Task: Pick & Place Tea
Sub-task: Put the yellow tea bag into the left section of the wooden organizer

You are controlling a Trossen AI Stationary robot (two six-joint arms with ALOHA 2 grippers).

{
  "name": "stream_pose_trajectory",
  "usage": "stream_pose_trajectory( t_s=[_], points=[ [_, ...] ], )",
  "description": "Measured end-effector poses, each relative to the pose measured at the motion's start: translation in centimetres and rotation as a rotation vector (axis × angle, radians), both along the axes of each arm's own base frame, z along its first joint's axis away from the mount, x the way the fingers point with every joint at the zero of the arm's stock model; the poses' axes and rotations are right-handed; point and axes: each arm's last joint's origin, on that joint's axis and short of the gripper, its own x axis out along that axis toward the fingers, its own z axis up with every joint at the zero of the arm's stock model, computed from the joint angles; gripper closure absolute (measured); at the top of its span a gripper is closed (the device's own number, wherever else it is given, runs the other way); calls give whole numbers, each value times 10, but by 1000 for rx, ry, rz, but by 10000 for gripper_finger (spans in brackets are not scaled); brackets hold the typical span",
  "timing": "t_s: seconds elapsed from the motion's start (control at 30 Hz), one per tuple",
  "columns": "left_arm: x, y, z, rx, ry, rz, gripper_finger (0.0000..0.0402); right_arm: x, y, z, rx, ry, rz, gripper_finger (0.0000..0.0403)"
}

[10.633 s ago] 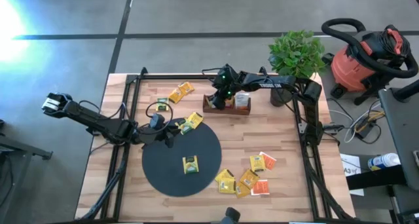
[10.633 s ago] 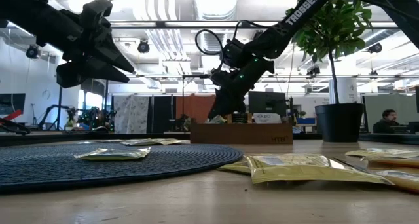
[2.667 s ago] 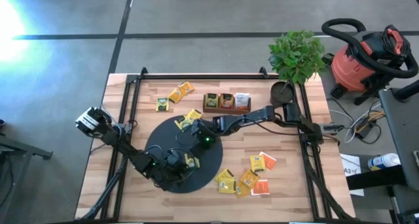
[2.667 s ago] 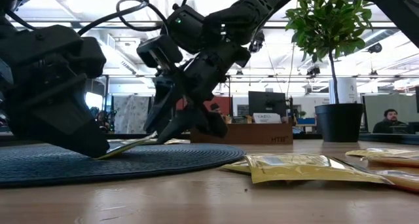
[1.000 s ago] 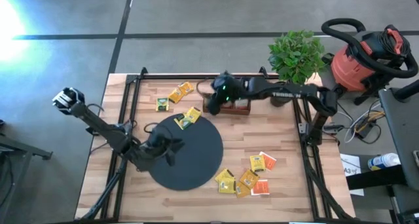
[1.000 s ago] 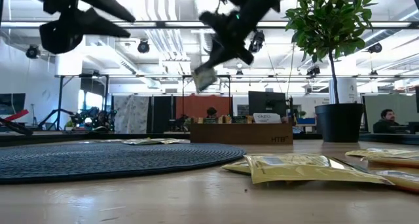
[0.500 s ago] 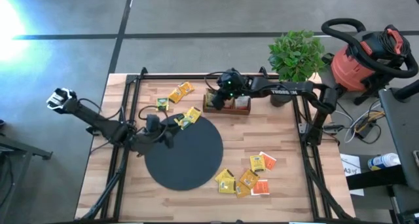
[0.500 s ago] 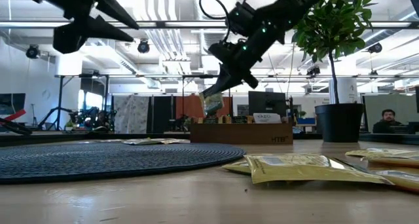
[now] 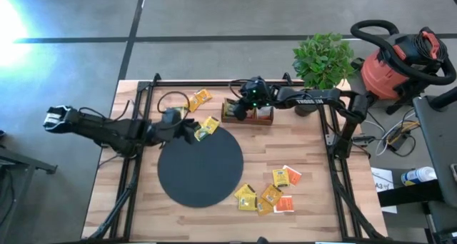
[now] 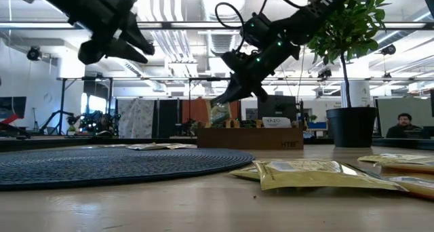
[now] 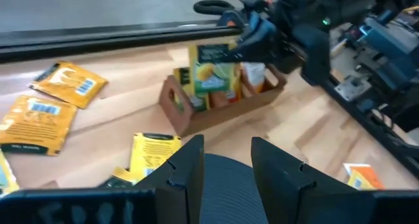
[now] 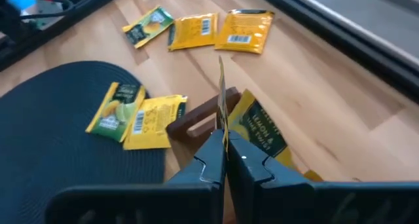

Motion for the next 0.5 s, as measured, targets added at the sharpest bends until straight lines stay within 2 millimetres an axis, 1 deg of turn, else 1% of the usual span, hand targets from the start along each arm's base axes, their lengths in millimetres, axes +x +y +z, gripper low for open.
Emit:
stream_pose_trajectory(
  t_s=[0.23,0.5],
  points=[
    [1,14,3,4,-28,66,280,-3,1,-9,3,-65,25,394],
    [1,18,3,12,-26,84,280,-10,-3,-17,-2,-59,20,394]
  ],
)
